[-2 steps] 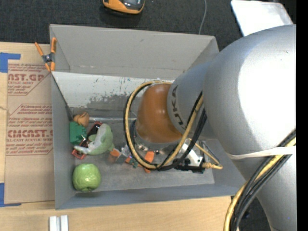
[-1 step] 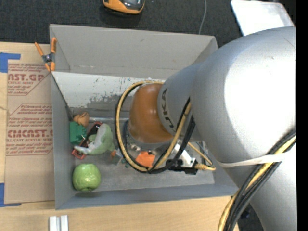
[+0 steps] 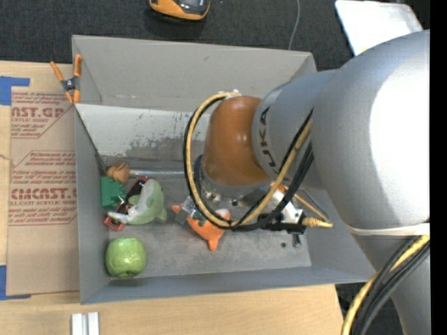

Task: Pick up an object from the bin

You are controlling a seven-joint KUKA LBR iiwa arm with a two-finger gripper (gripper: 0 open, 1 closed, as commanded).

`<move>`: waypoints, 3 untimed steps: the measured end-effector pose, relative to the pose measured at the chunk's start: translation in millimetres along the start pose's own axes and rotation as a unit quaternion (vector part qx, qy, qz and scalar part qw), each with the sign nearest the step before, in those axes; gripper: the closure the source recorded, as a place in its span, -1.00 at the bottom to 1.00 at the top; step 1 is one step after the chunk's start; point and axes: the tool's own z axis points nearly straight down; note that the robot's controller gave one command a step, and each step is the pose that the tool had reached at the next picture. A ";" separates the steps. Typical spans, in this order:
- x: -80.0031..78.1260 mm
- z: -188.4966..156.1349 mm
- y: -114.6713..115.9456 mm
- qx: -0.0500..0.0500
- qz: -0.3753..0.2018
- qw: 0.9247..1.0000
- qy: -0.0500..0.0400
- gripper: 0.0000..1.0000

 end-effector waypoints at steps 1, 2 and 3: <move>7.5 -49.8 5.7 -0.003 0.039 0.999 -0.004 1.00; -8.0 15.1 -12.8 -0.004 0.073 0.997 -0.006 1.00; -12.2 47.2 -32.7 -0.012 0.081 0.997 -0.007 1.00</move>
Offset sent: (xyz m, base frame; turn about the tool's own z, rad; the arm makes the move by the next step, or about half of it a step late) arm 0.0004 -0.0290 -0.0489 0.1898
